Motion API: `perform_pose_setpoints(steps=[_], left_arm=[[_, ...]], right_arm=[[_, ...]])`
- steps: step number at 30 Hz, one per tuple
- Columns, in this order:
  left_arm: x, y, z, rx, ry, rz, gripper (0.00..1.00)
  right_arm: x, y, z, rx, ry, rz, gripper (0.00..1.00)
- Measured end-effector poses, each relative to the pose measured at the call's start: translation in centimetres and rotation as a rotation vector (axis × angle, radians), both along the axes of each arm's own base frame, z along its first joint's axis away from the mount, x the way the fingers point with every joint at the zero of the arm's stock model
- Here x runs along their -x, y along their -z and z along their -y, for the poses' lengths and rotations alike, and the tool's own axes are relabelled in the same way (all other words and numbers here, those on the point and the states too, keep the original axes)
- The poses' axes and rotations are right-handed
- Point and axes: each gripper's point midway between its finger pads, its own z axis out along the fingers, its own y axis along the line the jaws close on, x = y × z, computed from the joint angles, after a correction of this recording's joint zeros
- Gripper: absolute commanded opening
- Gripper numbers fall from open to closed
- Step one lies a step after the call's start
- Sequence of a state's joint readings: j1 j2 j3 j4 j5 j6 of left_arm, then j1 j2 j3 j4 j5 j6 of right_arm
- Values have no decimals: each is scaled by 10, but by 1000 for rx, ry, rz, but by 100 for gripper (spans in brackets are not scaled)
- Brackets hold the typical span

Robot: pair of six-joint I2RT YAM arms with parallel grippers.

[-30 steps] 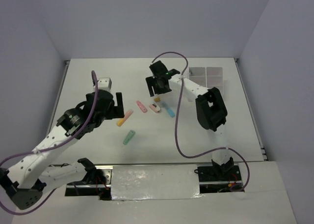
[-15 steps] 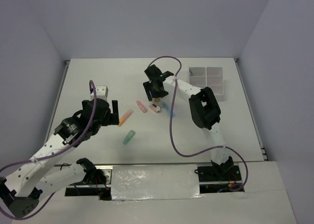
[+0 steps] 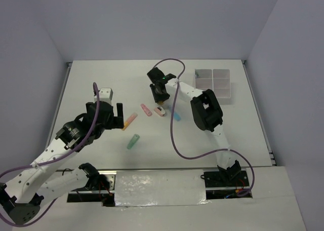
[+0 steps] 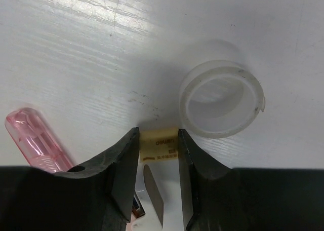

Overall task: Sort the stationery into containers
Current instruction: Pick up the stationery from the center of the board, then place the stationery in the storage box.

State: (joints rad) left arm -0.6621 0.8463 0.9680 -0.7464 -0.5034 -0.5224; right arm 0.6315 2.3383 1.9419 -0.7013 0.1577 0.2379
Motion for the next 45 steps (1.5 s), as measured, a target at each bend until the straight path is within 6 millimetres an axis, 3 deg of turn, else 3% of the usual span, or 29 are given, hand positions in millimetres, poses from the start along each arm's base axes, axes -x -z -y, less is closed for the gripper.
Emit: perform_pose_setpoints(steps=[5, 7, 10, 13, 16, 19, 21, 24, 27, 36, 45], left_arm=[[0, 1, 1, 0, 4, -3, 99], [0, 1, 1, 1, 5, -4, 99], [0, 1, 2, 2, 7, -4, 99], [0, 0, 2, 5, 8, -1, 99], [-1, 0, 3, 7, 9, -1, 99], [0, 0, 3, 6, 11, -1, 99], [0, 0, 3, 5, 12, -2, 100], [0, 0, 3, 0, 20, -2, 99], [0, 1, 4, -4, 30, -4, 99], [0, 3, 6, -3, 40, -12, 99], [0, 5, 7, -5, 44, -16, 99]], right_arm=[[4, -5, -4, -27, -5, -8, 29], [7, -17, -5, -53, -14, 1, 30], [9, -54, -4, -98, -17, 55, 30], [2, -109, 2, -160, -8, 153, 30], [-12, -160, 26, -201, 27, 262, 30], [-32, -185, 78, -185, 113, 342, 30], [-38, -182, 121, -145, 184, 350, 30], [-39, -161, 179, -73, 281, 321, 31], [-38, -148, 211, -24, 333, 293, 33], [-43, -146, 227, -3, 356, 302, 37], [-47, -128, 236, 13, 366, 266, 44]])
